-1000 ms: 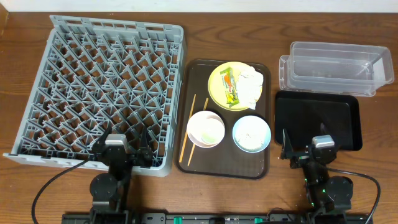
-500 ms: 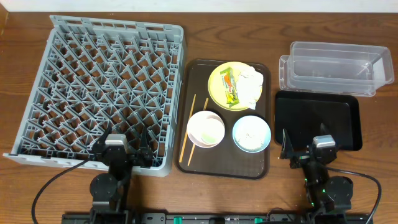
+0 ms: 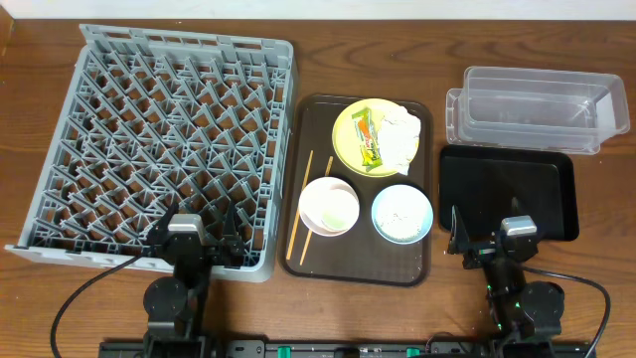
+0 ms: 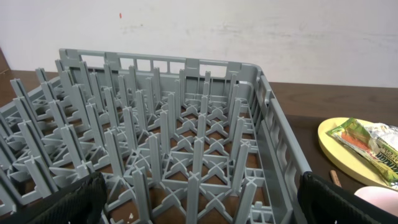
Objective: Sort waste into correct bins and load items into the dishwasher
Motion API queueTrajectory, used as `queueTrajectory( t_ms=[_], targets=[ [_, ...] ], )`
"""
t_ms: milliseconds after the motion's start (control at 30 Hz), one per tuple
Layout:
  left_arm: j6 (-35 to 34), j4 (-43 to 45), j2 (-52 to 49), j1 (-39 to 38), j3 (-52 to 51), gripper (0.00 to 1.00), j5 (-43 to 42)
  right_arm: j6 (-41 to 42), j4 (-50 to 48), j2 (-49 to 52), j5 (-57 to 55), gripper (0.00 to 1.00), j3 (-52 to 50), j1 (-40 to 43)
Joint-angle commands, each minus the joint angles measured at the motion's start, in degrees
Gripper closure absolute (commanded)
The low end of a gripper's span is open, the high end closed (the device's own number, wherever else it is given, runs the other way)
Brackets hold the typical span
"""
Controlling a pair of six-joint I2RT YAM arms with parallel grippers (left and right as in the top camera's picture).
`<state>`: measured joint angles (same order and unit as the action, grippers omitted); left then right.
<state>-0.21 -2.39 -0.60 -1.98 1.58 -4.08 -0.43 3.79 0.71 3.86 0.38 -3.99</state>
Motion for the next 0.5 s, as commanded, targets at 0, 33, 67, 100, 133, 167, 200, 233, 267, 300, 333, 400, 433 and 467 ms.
queueTrajectory(
  t_ms=[0, 33, 67, 100, 133, 167, 200, 233, 267, 300, 333, 400, 433, 467],
  targets=[
    [-0.55, -1.38, 0.31, -0.15, -0.92, 0.02, 0.31, 1.05, 0.26, 0.04, -0.17, 0.01, -0.07, 0.81],
    [-0.55, -1.38, 0.31, -0.13, -0.9, 0.02, 0.31, 1.05, 0.26, 0.04, -0.2, 0.01, -0.07, 0.81],
    [-0.55, -1.38, 0.31, -0.13, -0.81, 0.02, 0.31, 1.05, 0.26, 0.04, -0.2, 0.01, -0.07, 0.81],
    [-0.55, -1.4, 0.31, -0.15, -0.7, 0.02, 0.28, 1.05, 0.26, 0.04, -0.2, 0.01, -0.07, 0.81],
    [-0.57, -1.4, 0.28, -0.15, -0.57, 0.02, 0.28, 1.05, 0.24, 0.04, -0.17, 0.01, -0.04, 0.81],
    [-0.81, -1.4, 0.26, -0.15, -0.35, 0.02, 0.28, 1.07, 0.39, 0.04, -0.17, 0.01, 0.15, 0.81],
    [-1.6, -1.46, 0.22, -0.13, -0.09, 0.02, 0.28, 1.07, 1.07, 0.09, -0.17, 0.01, 0.57, 0.81],
    [-2.23, -1.46, 0.09, -0.15, 0.17, 0.02, 0.28, 1.05, 2.16, 0.15, -0.33, 0.01, 1.2, 0.81],
    [-3.04, -1.79, -0.17, -0.13, 0.61, 0.02, 0.28, 1.05, 3.91, 0.37, -0.9, 0.01, 2.16, 0.81],
    [-3.61, -2.4, -0.57, -0.15, 1.18, 0.02, 0.28, 1.05, 5.79, 0.83, -1.46, 0.01, 3.32, 0.81],
    [-3.61, -3.1, -1.09, -0.15, 1.86, 0.02, 0.28, 1.07, 7.45, 1.55, -2.19, 0.01, 4.46, 0.81],
    [-3.56, -5.25, -2.67, -0.15, 4.0, 0.02, 0.28, 1.07, 9.77, 3.74, -2.54, 0.01, 6.91, 0.81],
    [-3.54, -6.43, -3.48, -0.15, 5.11, 0.02, 0.28, 1.07, 10.54, 5.38, -2.51, 0.01, 8.33, 0.81],
    [-3.54, -7.89, -4.66, -0.15, 6.64, 0.02, 0.28, 1.09, 11.15, 7.02, -2.51, 0.01, 9.68, 0.81]
  ],
)
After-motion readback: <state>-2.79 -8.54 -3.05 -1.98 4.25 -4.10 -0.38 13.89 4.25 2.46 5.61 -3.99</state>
